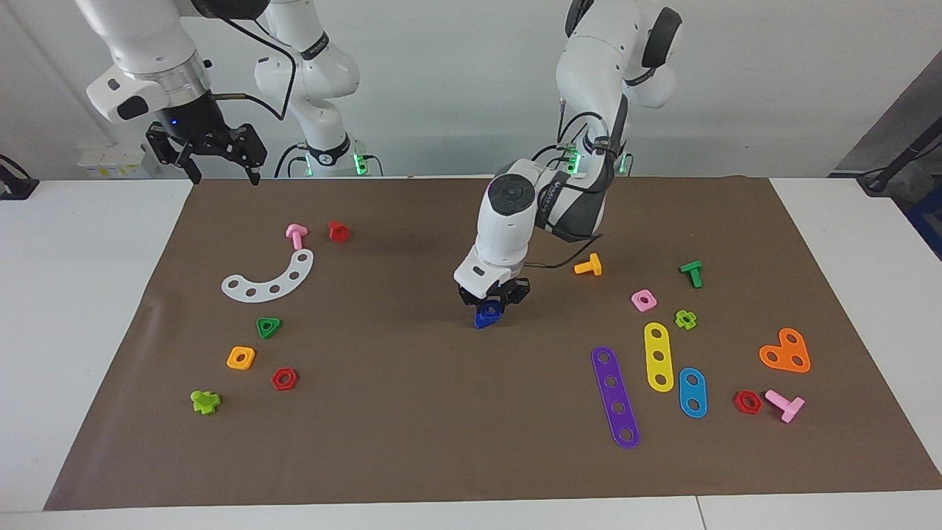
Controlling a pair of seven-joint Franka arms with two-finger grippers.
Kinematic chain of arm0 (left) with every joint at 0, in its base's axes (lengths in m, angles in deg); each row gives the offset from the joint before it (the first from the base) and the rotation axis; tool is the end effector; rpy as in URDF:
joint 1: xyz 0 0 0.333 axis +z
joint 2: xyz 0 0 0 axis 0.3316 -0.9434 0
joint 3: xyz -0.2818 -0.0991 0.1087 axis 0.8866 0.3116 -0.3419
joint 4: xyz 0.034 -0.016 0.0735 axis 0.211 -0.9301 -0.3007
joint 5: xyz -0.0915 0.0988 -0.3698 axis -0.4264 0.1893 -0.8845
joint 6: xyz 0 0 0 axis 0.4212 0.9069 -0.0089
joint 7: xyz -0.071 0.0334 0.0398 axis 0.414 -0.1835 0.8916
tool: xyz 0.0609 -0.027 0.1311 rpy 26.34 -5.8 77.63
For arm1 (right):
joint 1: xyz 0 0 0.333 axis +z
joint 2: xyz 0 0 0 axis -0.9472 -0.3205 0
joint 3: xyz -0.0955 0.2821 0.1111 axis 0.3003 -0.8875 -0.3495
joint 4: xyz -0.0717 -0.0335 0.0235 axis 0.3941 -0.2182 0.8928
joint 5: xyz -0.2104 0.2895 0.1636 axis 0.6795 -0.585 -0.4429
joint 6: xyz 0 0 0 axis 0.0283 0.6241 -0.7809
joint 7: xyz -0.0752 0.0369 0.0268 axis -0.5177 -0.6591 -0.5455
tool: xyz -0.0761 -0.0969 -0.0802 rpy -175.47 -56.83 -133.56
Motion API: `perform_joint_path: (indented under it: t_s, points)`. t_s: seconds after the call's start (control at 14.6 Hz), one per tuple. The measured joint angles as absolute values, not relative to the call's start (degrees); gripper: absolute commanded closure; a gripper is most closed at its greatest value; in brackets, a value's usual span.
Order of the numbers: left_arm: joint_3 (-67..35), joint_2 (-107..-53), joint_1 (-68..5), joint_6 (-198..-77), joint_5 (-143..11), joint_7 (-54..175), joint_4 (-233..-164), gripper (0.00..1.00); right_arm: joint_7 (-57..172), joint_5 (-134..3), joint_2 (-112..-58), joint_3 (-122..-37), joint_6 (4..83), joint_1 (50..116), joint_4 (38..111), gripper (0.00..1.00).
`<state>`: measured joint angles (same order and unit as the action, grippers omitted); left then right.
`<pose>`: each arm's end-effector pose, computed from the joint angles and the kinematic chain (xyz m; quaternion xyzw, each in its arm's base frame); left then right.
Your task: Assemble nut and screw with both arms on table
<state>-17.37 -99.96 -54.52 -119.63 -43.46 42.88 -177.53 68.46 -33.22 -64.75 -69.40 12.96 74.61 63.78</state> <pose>0.5633 -0.4175 0.3129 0.9994 -0.0180 0.0021 0.0288 0.5231 -0.0017 0.6073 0.9997 -0.0210 -0.0050 0.0109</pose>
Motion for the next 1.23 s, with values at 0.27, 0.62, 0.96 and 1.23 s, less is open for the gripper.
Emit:
perform_joint_path:
  t_s: [0.27, 0.62, 0.96, 1.23]
  points:
    - [-17.43, -100.26, -54.39, -119.76, -43.53, 42.85, -176.8, 0.89, 68.46, -33.22, -64.75, -69.4, 12.96, 74.61, 63.78, 0.0]
    - [-17.49, -101.12, -54.38, -119.65, -43.53, 42.78, -174.81, 0.89, 68.46, -33.22, -64.75, -69.4, 12.96, 74.61, 63.78, 0.0]
    - [-17.38, -101.31, -54.58, -115.91, -43.45, 42.78, -174.62, 0.89, 68.46, -33.22, -64.75, -69.4, 12.96, 74.61, 63.78, 0.0]
    - [-17.35, -101.35, -54.98, -114.41, -43.44, 42.61, -173.71, 0.89, 68.46, -33.22, -64.75, -69.4, 12.96, 74.61, 63.77, 0.0]
